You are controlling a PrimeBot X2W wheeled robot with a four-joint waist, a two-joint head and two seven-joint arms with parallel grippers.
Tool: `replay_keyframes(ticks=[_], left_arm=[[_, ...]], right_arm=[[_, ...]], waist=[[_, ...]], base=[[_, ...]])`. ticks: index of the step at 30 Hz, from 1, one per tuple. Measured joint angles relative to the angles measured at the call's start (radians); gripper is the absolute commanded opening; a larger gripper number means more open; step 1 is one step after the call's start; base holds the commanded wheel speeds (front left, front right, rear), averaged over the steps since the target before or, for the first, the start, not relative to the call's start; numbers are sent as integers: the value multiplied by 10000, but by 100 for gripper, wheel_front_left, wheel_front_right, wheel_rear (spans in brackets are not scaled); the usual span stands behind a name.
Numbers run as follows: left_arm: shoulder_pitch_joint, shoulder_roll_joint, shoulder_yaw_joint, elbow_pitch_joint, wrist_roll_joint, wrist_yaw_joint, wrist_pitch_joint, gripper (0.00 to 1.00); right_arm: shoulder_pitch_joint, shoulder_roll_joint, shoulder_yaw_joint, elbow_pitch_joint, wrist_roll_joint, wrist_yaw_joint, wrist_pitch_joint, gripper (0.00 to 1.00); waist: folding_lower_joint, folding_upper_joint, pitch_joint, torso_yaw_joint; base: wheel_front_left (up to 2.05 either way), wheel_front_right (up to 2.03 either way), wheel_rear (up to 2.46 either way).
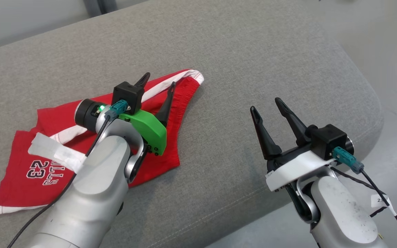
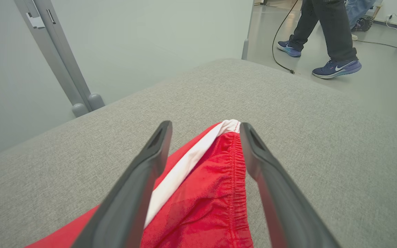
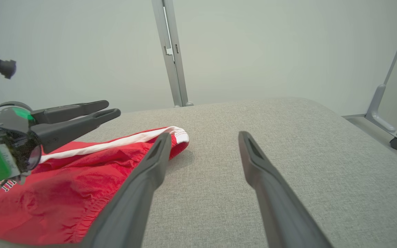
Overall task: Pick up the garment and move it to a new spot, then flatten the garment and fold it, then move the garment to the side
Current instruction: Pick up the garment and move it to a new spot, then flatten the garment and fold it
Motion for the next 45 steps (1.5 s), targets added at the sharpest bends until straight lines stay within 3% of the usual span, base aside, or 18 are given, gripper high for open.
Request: replay_keyframes(ticks=[6,20,29,35,45], left_arm=[[554,0,151,-82,-121,59,-293,100],[2787,132,1565,-692,-445,980,-387,100],[4026,493,2460,-1275,-514,1066,-387,100],[4658,988,2849,-936,-514,1149,-387,100],[4776,1540,2968,-489,-387,1150,-387,100]], right_arm=[[105,-40,-318,184,-63,-13,0,100],[769,-86,-625,435,-73,-174,0,100],[1188,-90,-575,688,-73,-82,2,100],[1197,-58,-247,834,-100,82,0,100],[1177,-50,-111,917,-161,209,0,100]], waist=[[0,-1,-332,838],[0,0,-1115,2372],[0,-1,-1620,3151],[0,-1,-1787,3352],[0,0,-1539,3011]], base=[[0,0,0],[0,0,0],[0,0,0],[0,0,0],[0,0,0]])
